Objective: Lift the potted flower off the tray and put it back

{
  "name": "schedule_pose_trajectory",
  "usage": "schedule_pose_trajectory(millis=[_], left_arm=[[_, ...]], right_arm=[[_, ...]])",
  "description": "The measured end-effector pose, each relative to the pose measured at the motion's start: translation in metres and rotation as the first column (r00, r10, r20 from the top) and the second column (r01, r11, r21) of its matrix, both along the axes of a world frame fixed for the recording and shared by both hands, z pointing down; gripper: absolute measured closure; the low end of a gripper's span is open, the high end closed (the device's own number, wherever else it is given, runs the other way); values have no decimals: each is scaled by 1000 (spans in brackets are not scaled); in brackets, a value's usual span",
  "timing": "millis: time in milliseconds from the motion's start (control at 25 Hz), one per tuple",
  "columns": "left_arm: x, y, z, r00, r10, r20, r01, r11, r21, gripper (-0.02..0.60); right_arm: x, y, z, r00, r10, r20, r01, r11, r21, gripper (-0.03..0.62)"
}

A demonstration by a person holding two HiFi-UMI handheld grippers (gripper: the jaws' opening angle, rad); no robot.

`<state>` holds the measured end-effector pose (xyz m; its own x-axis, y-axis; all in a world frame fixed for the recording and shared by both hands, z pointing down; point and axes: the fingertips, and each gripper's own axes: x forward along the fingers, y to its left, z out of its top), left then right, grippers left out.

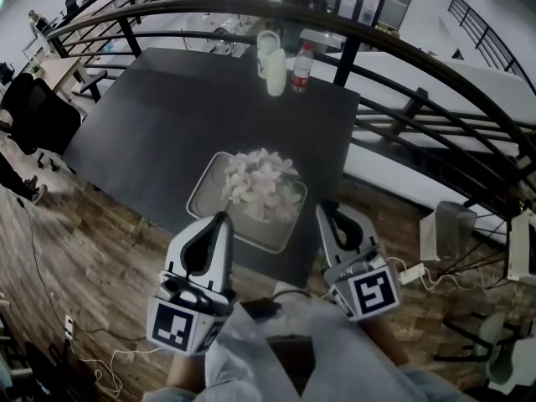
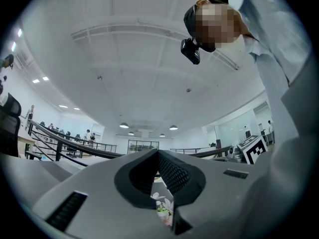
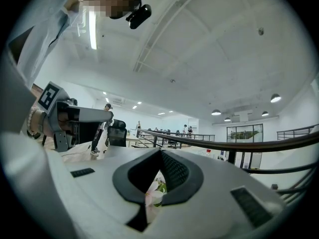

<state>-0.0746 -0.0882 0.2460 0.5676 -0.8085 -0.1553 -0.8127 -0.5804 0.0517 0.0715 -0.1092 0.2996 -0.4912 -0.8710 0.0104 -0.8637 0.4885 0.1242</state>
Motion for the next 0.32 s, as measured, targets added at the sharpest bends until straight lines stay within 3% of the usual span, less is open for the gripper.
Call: schedule_pose_trajectory(millis=[320], left_arm=[[1, 0, 1, 1000, 18, 7, -18, 1000, 0, 583]], right_arm=[[1, 1, 3, 1000, 13, -7, -13, 1000, -10, 592]])
